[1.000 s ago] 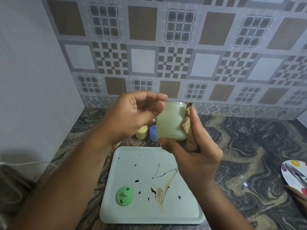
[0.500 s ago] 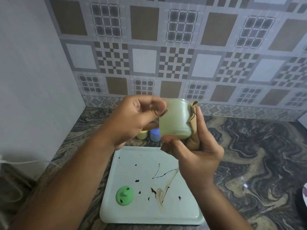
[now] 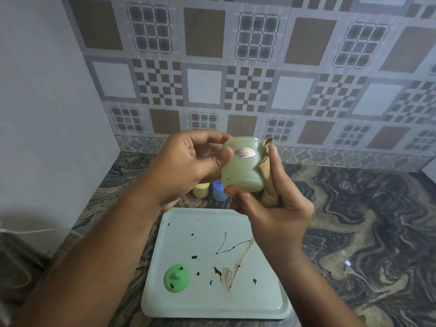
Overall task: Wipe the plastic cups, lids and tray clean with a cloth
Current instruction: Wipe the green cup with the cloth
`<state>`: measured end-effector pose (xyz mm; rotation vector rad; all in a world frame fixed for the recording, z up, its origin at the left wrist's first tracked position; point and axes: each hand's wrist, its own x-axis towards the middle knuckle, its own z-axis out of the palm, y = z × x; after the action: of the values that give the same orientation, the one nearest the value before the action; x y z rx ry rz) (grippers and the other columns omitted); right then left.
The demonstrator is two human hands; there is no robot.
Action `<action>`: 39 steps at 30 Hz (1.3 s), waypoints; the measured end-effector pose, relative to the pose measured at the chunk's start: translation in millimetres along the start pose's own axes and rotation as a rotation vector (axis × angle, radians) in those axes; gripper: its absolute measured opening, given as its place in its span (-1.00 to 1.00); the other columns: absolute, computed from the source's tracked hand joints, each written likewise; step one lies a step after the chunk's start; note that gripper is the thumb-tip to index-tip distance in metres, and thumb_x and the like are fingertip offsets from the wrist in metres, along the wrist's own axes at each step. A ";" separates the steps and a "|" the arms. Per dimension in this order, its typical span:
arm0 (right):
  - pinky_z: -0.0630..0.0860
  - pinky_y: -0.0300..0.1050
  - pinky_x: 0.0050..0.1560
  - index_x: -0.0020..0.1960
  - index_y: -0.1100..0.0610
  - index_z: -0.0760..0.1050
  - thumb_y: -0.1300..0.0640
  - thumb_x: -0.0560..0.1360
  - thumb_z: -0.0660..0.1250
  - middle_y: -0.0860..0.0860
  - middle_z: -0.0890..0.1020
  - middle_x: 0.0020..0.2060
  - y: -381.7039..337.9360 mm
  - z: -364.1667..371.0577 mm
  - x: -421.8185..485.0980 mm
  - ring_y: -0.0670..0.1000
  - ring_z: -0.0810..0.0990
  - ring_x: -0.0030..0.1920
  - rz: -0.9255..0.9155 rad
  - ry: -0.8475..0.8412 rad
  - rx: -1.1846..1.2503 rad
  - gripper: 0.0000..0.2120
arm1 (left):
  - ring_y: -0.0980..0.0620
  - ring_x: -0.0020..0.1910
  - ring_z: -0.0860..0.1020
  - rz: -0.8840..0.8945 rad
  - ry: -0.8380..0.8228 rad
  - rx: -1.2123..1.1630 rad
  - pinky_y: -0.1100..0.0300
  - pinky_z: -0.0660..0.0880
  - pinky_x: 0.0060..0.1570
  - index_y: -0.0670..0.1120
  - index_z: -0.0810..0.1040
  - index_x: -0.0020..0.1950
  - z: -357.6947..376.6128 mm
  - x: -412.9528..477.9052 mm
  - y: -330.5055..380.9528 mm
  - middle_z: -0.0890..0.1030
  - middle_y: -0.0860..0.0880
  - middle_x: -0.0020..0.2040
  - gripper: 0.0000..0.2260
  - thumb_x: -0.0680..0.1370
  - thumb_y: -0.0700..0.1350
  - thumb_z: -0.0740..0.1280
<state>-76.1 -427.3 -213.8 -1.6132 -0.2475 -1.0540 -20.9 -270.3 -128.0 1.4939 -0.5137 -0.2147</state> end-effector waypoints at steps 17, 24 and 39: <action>0.54 0.42 0.26 0.41 0.14 0.46 0.09 0.68 0.28 0.28 0.55 0.35 -15.3 3.5 0.3 0.31 0.58 0.34 -0.016 0.018 0.088 -0.67 | -0.54 0.07 0.55 -0.080 -0.013 0.018 -0.65 0.32 -0.01 -0.02 0.65 0.20 -9.9 -0.1 1.4 0.69 -0.13 0.11 -0.64 0.48 0.12 0.46; 0.50 -0.14 0.36 0.36 0.40 0.42 0.30 0.62 0.31 0.37 0.46 0.39 -7.5 -0.1 -3.6 0.01 0.52 0.44 -0.122 -0.149 -0.071 -0.65 | -0.11 -0.02 0.71 -0.031 0.038 0.095 -0.46 0.50 0.01 -0.07 0.69 0.08 -7.5 0.7 8.3 0.73 -0.08 0.00 -0.65 0.36 0.06 0.50; 0.65 -0.11 0.13 0.29 0.29 0.53 0.41 0.57 0.33 0.15 0.60 0.30 -7.4 -1.1 -4.8 0.20 0.68 0.22 -0.104 -0.027 -0.048 -0.70 | 0.08 -0.17 0.68 -0.061 0.061 0.073 0.21 0.61 -0.20 -0.10 0.68 -0.09 -6.7 4.6 -5.1 0.71 0.00 -0.20 -0.83 0.35 -0.10 0.45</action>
<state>-84.2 -424.0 -212.4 -1.6735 -0.3299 -1.1252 -13.0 -266.8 -132.1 1.5835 -0.4315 -0.1993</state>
